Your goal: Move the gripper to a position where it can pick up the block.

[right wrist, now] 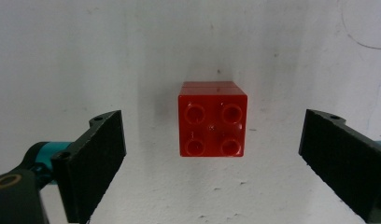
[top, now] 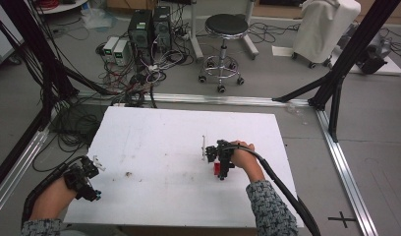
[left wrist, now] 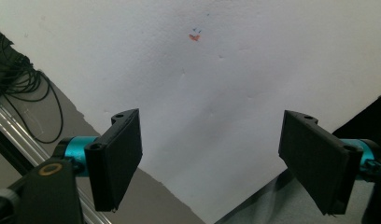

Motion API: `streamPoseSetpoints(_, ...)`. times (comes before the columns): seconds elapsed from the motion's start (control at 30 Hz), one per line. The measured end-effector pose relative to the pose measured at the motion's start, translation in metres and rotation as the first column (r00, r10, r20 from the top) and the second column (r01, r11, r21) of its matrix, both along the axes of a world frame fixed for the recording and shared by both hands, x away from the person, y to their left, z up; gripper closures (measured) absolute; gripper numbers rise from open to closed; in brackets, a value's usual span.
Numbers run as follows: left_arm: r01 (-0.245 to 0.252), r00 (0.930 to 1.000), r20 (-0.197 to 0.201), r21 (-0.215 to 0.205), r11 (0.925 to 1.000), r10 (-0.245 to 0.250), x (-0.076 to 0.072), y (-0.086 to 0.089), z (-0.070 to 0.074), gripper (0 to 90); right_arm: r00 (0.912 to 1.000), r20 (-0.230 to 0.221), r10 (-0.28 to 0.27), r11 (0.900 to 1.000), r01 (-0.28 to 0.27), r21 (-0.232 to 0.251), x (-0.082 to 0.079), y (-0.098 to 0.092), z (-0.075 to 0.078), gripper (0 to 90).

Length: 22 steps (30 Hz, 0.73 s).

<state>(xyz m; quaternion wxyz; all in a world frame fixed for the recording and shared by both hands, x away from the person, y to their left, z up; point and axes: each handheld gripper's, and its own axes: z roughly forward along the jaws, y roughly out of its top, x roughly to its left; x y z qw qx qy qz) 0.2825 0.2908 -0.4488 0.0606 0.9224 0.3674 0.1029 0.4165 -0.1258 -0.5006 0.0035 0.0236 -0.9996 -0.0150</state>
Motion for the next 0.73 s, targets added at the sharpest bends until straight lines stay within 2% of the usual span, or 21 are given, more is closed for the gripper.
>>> streamPoseSetpoints(0.13, -0.002, 1.0, 0.003, -0.001, 1.0, 0.002, 0.0, 0.0, 0.0, 21.8, 0.9997, -0.02, -0.015, 1.0, 0.015, -0.002, 0.0, 0.0, -0.006, 6.6)
streamPoseSetpoints(0.2, -0.002, 1.0, 0.003, -0.001, 1.0, 0.002, 0.0, 0.0, 0.0, 21.8, 0.9997, -0.024, 0.004, 1.0, -0.004, 0.008, 0.002, 0.0, -0.01, 6.6)
streamPoseSetpoints(0.27, 0.001, 1.0, -0.003, -0.002, 1.0, -0.001, 0.0, 0.0, 0.0, 21.8, 0.9993, -0.033, -0.019, 1.0, 0.019, -0.007, 0.001, -0.001, -0.012, 6.6)
streamPoseSetpoints(0.3, 0.001, 1.0, -0.006, -0.001, 1.0, -0.001, 0.0, 0.0, 0.0, 21.8, 0.9994, -0.033, -0.008, 1.0, 0.008, 0.002, 0.002, -0.001, -0.013, 6.6)
streamPoseSetpoints(0.37, 0.001, 1.0, -0.004, 0.0, 1.0, -0.001, 0.0, 0.0, 0.0, 21.8, 0.9986, -0.043, -0.032, 0.999, 0.031, -0.011, 0.002, -0.001, -0.015, 6.6)
streamPoseSetpoints(0.4, 0.001, 1.0, -0.007, -0.001, 1.0, -0.001, 0.0, 0.0, 0.0, 21.8, 0.999, -0.042, -0.014, 1.0, 0.013, -0.003, 0.003, -0.001, -0.016, 6.6)
streamPoseSetpoints(0.43, 0.0, 1.0, -0.004, -0.001, 1.0, 0.0, 0.0, 0.0, 0.0, 21.8, 0.9983, -0.051, -0.028, 1.0, 0.028, -0.012, 0.002, -0.001, -0.017, 6.6)
streamPoseSetpoints(0.67, 0.002, 1.0, -0.002, 0.0, 1.0, -0.002, 0.0, 0.0, 0.0, 21.8, 0.9987, -0.041, -0.03, 0.999, 0.03, -0.011, 0.002, -0.002, -0.018, 6.6)
streamPoseSetpoints(0.7, 0.002, 1.0, -0.004, -0.001, 1.0, -0.002, 0.0, 0.0, 0.0, 21.8, 0.9994, -0.032, -0.009, 1.0, 0.009, 0.005, 0.004, -0.002, -0.018, 6.6)
streamPoseSetpoints(0.73, 0.003, 1.0, -0.002, -0.003, 1.0, -0.003, 0.0, 0.0, 0.0, 21.8, 0.9995, -0.03, -0.01, 1.0, 0.01, 0.003, 0.003, -0.001, -0.018, 6.6)
